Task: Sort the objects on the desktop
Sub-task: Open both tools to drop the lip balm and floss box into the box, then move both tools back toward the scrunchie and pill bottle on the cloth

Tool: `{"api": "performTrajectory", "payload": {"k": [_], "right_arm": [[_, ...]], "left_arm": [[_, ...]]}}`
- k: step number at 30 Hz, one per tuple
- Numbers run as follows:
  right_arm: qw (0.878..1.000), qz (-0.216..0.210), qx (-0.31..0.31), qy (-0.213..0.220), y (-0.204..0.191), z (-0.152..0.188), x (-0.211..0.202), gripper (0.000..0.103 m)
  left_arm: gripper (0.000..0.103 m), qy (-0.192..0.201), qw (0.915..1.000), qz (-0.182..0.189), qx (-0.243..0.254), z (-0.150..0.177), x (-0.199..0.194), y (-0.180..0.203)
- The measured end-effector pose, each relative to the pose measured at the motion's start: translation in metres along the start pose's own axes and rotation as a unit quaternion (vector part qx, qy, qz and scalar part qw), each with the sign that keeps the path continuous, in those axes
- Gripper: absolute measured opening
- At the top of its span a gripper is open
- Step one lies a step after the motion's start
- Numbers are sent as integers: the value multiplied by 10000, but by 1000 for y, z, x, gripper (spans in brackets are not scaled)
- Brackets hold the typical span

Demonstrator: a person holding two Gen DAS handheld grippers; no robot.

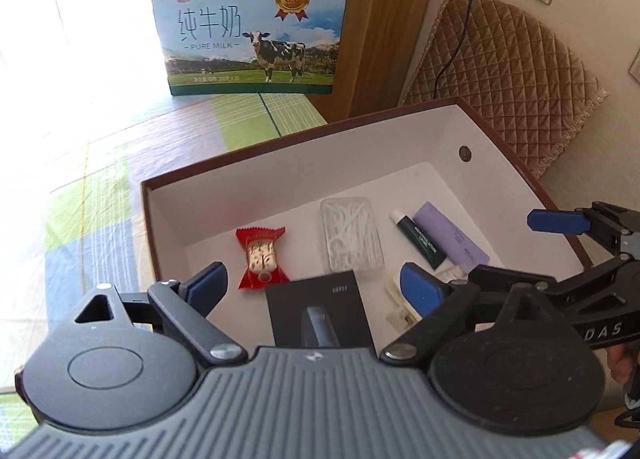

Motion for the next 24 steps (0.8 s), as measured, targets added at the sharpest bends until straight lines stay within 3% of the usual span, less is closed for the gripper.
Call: {"api": "performTrajectory", "payload": {"k": [4, 24], "right_arm": [[9998, 115, -92, 119, -12, 7, -12, 101], [9994, -92, -283, 202, -82, 46, -45, 101]], "left_arm": [[97, 78, 9999, -83, -26, 15, -14, -5], [97, 206, 9995, -178, -177, 95, -70, -36]]}}
Point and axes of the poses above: each gripper's, at about its wrist camera, not at the fingertips, and x roughly the way its jaws point, y to its right, z to its underside, the point moved 7 cm from there along x, roughly the way its jaws point, and after that the axes turned 13 degrees about -y, right-handed, at the moved point
